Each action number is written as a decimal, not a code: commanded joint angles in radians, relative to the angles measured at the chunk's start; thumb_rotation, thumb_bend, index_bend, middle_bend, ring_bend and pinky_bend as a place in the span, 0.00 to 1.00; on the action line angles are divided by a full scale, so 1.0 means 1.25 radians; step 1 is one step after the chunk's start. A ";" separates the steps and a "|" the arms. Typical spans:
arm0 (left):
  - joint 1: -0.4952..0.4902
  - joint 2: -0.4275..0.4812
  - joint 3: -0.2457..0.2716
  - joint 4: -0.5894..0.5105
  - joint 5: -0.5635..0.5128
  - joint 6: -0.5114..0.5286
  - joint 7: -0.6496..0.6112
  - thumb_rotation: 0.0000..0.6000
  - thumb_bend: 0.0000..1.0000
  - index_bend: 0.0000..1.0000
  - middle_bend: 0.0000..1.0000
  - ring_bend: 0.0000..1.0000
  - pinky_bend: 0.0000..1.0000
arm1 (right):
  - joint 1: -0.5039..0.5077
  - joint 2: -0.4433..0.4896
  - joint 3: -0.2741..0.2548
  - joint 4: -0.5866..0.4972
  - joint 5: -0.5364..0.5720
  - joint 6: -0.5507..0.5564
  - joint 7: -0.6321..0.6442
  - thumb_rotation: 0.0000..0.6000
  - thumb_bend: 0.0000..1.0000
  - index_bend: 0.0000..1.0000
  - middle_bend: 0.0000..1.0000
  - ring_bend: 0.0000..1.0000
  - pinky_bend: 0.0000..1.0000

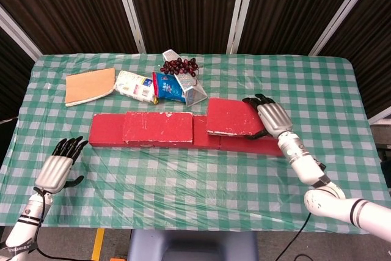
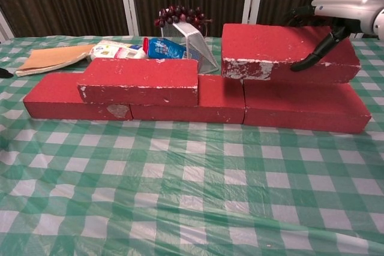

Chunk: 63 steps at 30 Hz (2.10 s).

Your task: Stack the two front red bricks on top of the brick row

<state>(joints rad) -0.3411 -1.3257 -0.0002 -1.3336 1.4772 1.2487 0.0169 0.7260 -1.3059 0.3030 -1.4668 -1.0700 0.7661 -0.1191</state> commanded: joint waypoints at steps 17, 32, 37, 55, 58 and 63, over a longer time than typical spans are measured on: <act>0.000 0.000 -0.004 0.005 0.002 -0.010 -0.007 1.00 0.23 0.00 0.00 0.00 0.05 | 0.036 -0.033 -0.033 0.063 0.004 -0.104 0.132 1.00 0.14 0.50 0.36 0.18 0.29; -0.002 0.000 -0.005 0.007 0.003 -0.021 -0.010 1.00 0.23 0.00 0.00 0.00 0.05 | 0.059 -0.049 -0.054 0.072 0.011 -0.098 0.120 1.00 0.14 0.45 0.36 0.18 0.29; -0.002 0.000 -0.003 0.004 0.004 -0.022 -0.006 1.00 0.23 0.00 0.00 0.00 0.06 | 0.062 -0.054 -0.056 0.076 0.011 -0.095 0.122 1.00 0.14 0.36 0.36 0.18 0.29; -0.004 0.002 -0.003 0.000 0.004 -0.032 -0.007 1.00 0.23 0.00 0.00 0.00 0.05 | 0.079 -0.068 -0.069 0.087 0.031 -0.098 0.111 1.00 0.13 0.02 0.17 0.03 0.23; -0.003 0.002 -0.003 0.001 0.006 -0.031 -0.008 1.00 0.23 0.00 0.00 0.00 0.05 | 0.080 -0.069 -0.070 0.088 0.031 -0.095 0.111 1.00 0.13 0.00 0.14 0.00 0.21; -0.002 0.003 -0.003 0.000 0.007 -0.028 -0.009 1.00 0.23 0.00 0.00 0.00 0.06 | 0.081 -0.064 -0.073 0.080 0.030 -0.095 0.112 1.00 0.13 0.00 0.11 0.00 0.20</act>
<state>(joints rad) -0.3442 -1.3222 -0.0038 -1.3334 1.4858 1.2136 0.0055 0.8270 -1.3865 0.2117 -1.3656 -1.0316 0.6468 0.0206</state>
